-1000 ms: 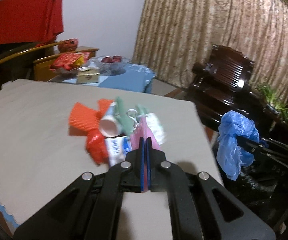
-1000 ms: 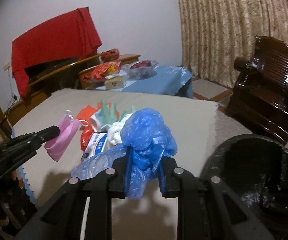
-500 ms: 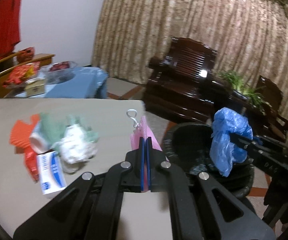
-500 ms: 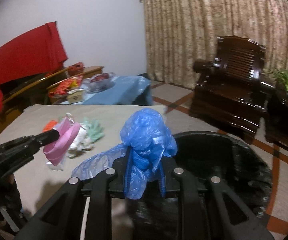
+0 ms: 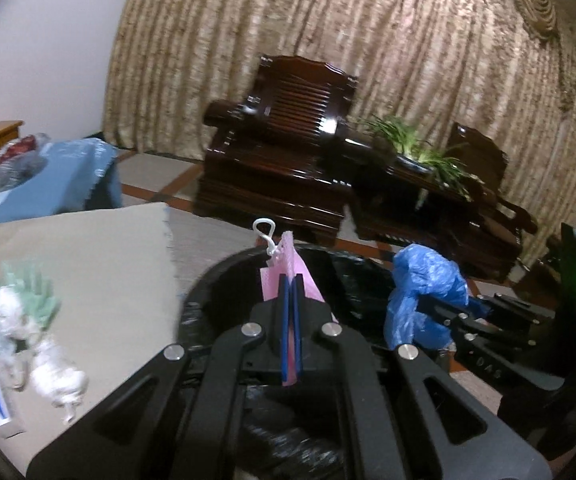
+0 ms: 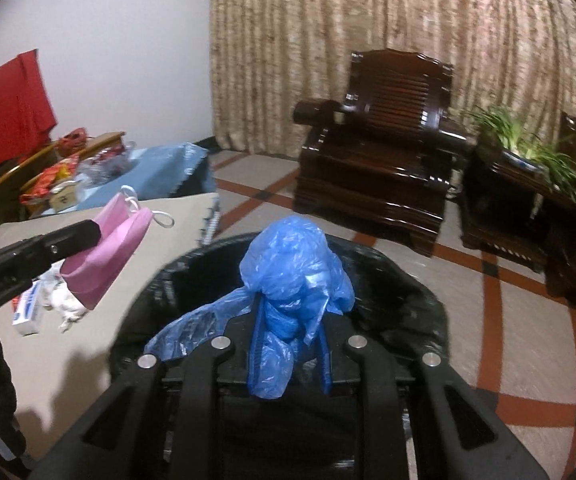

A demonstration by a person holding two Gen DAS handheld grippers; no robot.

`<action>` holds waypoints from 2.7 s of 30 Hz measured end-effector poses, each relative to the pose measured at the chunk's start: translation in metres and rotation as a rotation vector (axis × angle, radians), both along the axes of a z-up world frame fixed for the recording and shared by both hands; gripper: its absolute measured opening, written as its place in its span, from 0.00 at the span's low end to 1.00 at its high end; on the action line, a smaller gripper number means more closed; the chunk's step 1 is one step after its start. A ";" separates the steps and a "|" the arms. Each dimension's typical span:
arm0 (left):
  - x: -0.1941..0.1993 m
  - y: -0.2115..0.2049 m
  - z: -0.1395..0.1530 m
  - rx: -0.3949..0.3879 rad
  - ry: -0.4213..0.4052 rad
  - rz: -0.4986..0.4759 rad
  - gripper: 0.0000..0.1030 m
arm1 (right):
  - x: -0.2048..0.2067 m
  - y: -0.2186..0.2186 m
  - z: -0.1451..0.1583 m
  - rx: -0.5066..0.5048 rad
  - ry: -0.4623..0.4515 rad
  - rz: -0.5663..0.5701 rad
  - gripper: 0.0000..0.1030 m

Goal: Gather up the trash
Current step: 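Carry both items over the black bin and open both grippers to drop them, then return both tools to the table and grasp the white tissue with the right gripper, then grasp the white alcohol-pad box with the left gripper while the right gripper holds the tissue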

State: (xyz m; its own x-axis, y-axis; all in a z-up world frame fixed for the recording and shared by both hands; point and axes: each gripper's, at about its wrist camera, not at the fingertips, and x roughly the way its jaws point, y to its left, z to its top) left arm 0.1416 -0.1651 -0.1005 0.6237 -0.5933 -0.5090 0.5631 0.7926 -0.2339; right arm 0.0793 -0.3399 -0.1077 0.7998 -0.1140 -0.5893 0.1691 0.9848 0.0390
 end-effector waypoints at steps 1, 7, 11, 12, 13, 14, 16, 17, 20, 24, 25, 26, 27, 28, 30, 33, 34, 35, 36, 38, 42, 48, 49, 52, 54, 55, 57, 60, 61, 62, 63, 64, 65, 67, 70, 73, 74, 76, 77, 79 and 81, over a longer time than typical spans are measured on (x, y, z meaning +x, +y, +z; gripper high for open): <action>0.001 -0.007 -0.003 0.004 0.005 -0.015 0.03 | 0.000 -0.002 -0.002 -0.002 0.006 -0.008 0.24; 0.007 -0.016 -0.021 0.005 0.042 -0.037 0.43 | -0.002 -0.014 -0.011 -0.013 0.024 -0.054 0.54; 0.005 0.005 -0.022 0.009 0.044 0.014 0.52 | -0.003 -0.011 -0.010 -0.015 0.011 -0.071 0.76; 0.003 0.012 -0.020 0.009 0.036 0.030 0.58 | -0.003 -0.009 -0.009 -0.013 0.006 -0.070 0.81; 0.001 0.020 -0.018 0.015 0.024 0.051 0.65 | -0.003 -0.007 -0.006 -0.011 -0.001 -0.070 0.84; -0.003 0.031 -0.016 0.026 0.005 0.081 0.68 | -0.004 -0.005 -0.004 -0.010 -0.010 -0.069 0.89; -0.009 0.051 -0.012 0.044 -0.021 0.127 0.78 | -0.003 0.005 0.001 -0.007 -0.032 -0.049 0.93; -0.011 0.063 -0.009 0.058 -0.034 0.155 0.82 | -0.002 0.009 0.002 -0.004 -0.037 -0.039 0.94; -0.020 0.094 -0.002 0.083 -0.052 0.232 0.87 | 0.003 0.031 0.008 0.022 -0.056 0.006 0.94; -0.029 0.141 0.005 0.129 -0.062 0.353 0.88 | 0.013 0.068 0.012 0.051 -0.073 0.092 0.94; -0.032 0.154 0.007 0.142 -0.067 0.386 0.88 | 0.016 0.077 0.013 0.054 -0.076 0.113 0.94; -0.035 0.165 0.008 0.154 -0.071 0.413 0.88 | 0.019 0.086 0.014 0.057 -0.077 0.134 0.94; -0.037 0.174 0.010 0.164 -0.074 0.436 0.88 | 0.023 0.098 0.014 0.063 -0.079 0.164 0.94; -0.039 0.185 0.010 0.174 -0.074 0.463 0.88 | 0.025 0.107 0.014 0.067 -0.080 0.184 0.94; -0.041 0.206 0.013 0.188 -0.073 0.512 0.88 | 0.033 0.131 0.013 0.075 -0.079 0.238 0.94; -0.046 0.234 0.011 0.201 -0.062 0.577 0.88 | 0.043 0.159 0.010 0.077 -0.075 0.306 0.94; -0.046 0.241 0.009 0.205 -0.056 0.594 0.88 | 0.045 0.166 0.007 0.078 -0.073 0.321 0.94; -0.046 0.250 0.007 0.208 -0.048 0.615 0.88 | 0.050 0.177 0.005 0.080 -0.070 0.343 0.94; -0.048 0.255 0.005 0.209 -0.045 0.627 0.88 | 0.053 0.186 0.003 0.081 -0.067 0.356 0.94; -0.050 0.268 -0.001 0.210 -0.038 0.654 0.88 | 0.061 0.202 -0.001 0.079 -0.061 0.380 0.94; -0.051 0.286 -0.013 0.218 -0.031 0.693 0.88 | 0.076 0.236 -0.014 0.070 -0.053 0.439 0.94; -0.045 0.304 -0.027 0.216 -0.013 0.726 0.88 | 0.096 0.272 -0.041 0.049 -0.006 0.502 0.93; -0.043 0.306 -0.030 0.217 -0.008 0.730 0.88 | 0.100 0.277 -0.047 0.045 0.008 0.508 0.93; -0.039 0.314 -0.037 0.219 0.009 0.740 0.88 | 0.109 0.287 -0.063 0.034 0.049 0.519 0.91; -0.037 0.320 -0.042 0.217 0.018 0.743 0.88 | 0.116 0.293 -0.073 0.032 0.076 0.523 0.90; -0.035 0.322 -0.043 0.218 0.022 0.745 0.88 | 0.118 0.295 -0.077 0.032 0.087 0.525 0.89; -0.035 0.324 -0.047 0.219 0.028 0.746 0.88 | 0.124 0.299 -0.086 0.027 0.114 0.530 0.87; -0.032 0.326 -0.051 0.222 0.034 0.745 0.88 | 0.130 0.305 -0.095 0.033 0.152 0.546 0.78; -0.032 0.327 -0.052 0.222 0.037 0.745 0.88 | 0.131 0.305 -0.097 0.037 0.164 0.552 0.76; -0.030 0.327 -0.053 0.221 0.040 0.744 0.88 | 0.133 0.305 -0.098 0.042 0.173 0.557 0.70; -0.030 0.325 -0.053 0.221 0.042 0.743 0.88 | 0.134 0.306 -0.099 0.051 0.182 0.565 0.62; -0.030 0.324 -0.054 0.221 0.045 0.741 0.88 | 0.136 0.306 -0.100 0.056 0.186 0.571 0.57; -0.028 0.323 -0.054 0.220 0.048 0.738 0.88 | 0.136 0.306 -0.101 0.060 0.188 0.573 0.53; -0.028 0.319 -0.057 0.219 0.051 0.731 0.88 | 0.136 0.302 -0.099 0.074 0.185 0.577 0.48; -0.027 0.312 -0.059 0.215 0.056 0.716 0.88 | 0.135 0.297 -0.096 0.083 0.176 0.572 0.42; -0.024 0.303 -0.061 0.212 0.062 0.701 0.88 | 0.130 0.287 -0.089 0.085 0.159 0.551 0.41; -0.022 0.299 -0.063 0.214 0.066 0.695 0.88 | 0.129 0.285 -0.088 0.086 0.154 0.546 0.41; -0.019 0.292 -0.067 0.215 0.073 0.686 0.88 | 0.126 0.278 -0.082 0.087 0.138 0.529 0.41; -0.016 0.289 -0.069 0.214 0.079 0.682 0.88 | 0.125 0.274 -0.080 0.085 0.133 0.521 0.41; -0.013 0.284 -0.073 0.216 0.091 0.676 0.88 | 0.124 0.270 -0.077 0.082 0.129 0.513 0.41; -0.009 0.278 -0.078 0.222 0.103 0.676 0.88 | 0.123 0.266 -0.075 0.079 0.123 0.504 0.41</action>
